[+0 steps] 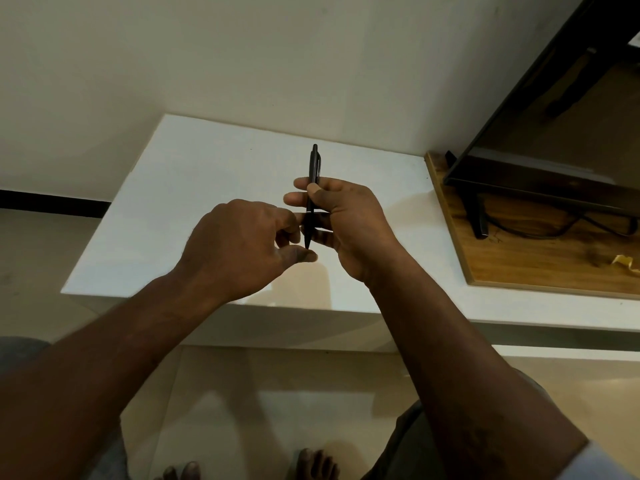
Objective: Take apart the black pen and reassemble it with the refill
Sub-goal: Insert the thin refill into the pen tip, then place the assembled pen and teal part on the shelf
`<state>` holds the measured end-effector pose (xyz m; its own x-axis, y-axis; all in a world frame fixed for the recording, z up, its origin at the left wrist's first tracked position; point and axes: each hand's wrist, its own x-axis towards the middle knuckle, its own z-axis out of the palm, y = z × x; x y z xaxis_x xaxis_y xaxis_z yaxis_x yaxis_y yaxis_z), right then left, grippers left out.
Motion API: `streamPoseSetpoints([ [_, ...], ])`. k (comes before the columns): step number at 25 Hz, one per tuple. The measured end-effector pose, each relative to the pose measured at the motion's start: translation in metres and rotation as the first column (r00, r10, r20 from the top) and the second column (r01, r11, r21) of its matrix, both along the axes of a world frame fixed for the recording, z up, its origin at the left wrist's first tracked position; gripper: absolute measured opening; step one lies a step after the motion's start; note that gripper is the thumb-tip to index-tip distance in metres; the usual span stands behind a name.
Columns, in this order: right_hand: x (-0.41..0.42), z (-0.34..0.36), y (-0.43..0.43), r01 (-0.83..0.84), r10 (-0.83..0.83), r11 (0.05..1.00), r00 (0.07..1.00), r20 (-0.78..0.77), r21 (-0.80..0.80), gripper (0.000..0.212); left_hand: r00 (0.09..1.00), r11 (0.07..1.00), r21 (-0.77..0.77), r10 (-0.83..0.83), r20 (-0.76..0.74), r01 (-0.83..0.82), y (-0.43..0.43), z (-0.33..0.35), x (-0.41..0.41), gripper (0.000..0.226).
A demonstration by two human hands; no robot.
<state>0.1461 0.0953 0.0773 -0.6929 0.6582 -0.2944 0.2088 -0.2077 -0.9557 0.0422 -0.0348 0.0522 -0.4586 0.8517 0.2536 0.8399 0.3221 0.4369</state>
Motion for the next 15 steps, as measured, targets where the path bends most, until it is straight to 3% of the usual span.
streamPoseSetpoints([
  [4,0.001,-0.003,0.005,0.02,-0.02,1.0,1.0,-0.003,0.0,0.021,1.0,0.999,-0.042,0.017,0.004,-0.017,0.0,-0.001,-0.003,0.035],
  [9,-0.001,-0.016,0.003,0.025,-0.026,0.999,0.999,0.036,0.047,0.012,1.0,0.969,-0.248,0.012,0.023,-0.006,-0.001,-0.008,-0.013,0.034],
  [15,-0.01,-0.048,0.006,0.002,-0.065,0.97,0.965,0.253,0.241,0.019,0.99,0.92,-0.371,0.142,0.014,-0.126,-0.004,-0.022,-0.038,0.046],
])
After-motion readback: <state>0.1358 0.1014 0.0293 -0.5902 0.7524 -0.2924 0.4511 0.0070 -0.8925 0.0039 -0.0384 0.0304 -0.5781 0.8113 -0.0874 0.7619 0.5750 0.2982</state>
